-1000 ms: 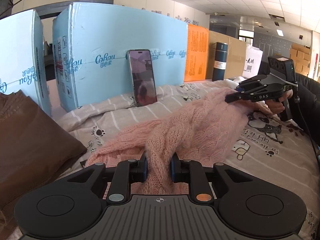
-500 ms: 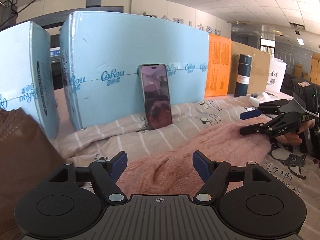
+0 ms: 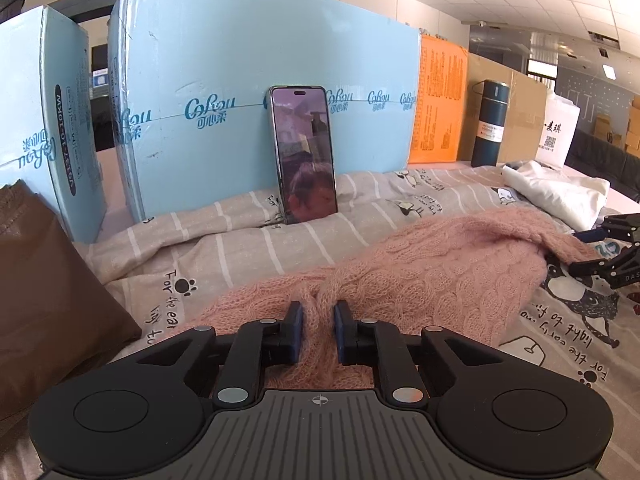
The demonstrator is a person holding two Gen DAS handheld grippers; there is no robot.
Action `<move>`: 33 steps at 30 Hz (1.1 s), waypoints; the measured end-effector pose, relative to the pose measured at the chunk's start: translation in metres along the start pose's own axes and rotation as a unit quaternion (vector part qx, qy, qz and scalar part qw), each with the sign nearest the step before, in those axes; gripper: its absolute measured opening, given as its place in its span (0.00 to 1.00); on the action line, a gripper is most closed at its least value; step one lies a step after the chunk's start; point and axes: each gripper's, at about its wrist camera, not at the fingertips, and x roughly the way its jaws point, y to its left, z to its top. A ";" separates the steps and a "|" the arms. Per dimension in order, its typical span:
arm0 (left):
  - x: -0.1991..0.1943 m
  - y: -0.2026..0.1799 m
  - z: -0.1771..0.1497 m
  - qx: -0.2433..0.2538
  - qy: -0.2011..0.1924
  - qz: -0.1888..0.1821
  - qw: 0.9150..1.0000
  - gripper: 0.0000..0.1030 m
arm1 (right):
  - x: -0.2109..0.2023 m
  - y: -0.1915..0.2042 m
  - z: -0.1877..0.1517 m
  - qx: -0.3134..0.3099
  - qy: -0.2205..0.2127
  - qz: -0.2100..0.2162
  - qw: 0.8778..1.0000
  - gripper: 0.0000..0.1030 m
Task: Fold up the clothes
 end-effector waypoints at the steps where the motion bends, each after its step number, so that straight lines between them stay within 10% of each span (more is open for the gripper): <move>1: -0.001 0.000 0.001 -0.001 -0.002 0.000 1.000 0.14 | 0.002 -0.005 -0.001 0.012 0.001 0.009 1.000 0.48; 4: -0.005 0.002 0.006 -0.002 -0.014 0.007 1.000 0.13 | 0.005 -0.015 0.005 0.028 -0.016 0.039 0.999 0.15; 8: -0.006 0.009 0.016 -0.001 -0.033 0.022 0.999 0.12 | 0.014 -0.035 0.024 0.084 -0.056 0.093 0.991 0.14; 16: 0.022 0.020 0.020 -0.004 0.002 0.026 1.000 0.16 | 0.039 -0.057 0.027 0.155 -0.053 0.070 0.984 0.15; 23: 0.017 0.007 0.048 0.022 -0.075 0.014 0.997 0.33 | 0.029 -0.063 0.027 0.178 -0.091 0.053 0.978 0.49; 33: 0.074 -0.029 0.037 0.095 0.059 -0.047 0.993 0.54 | 0.050 -0.060 0.040 0.253 -0.055 0.007 0.966 0.68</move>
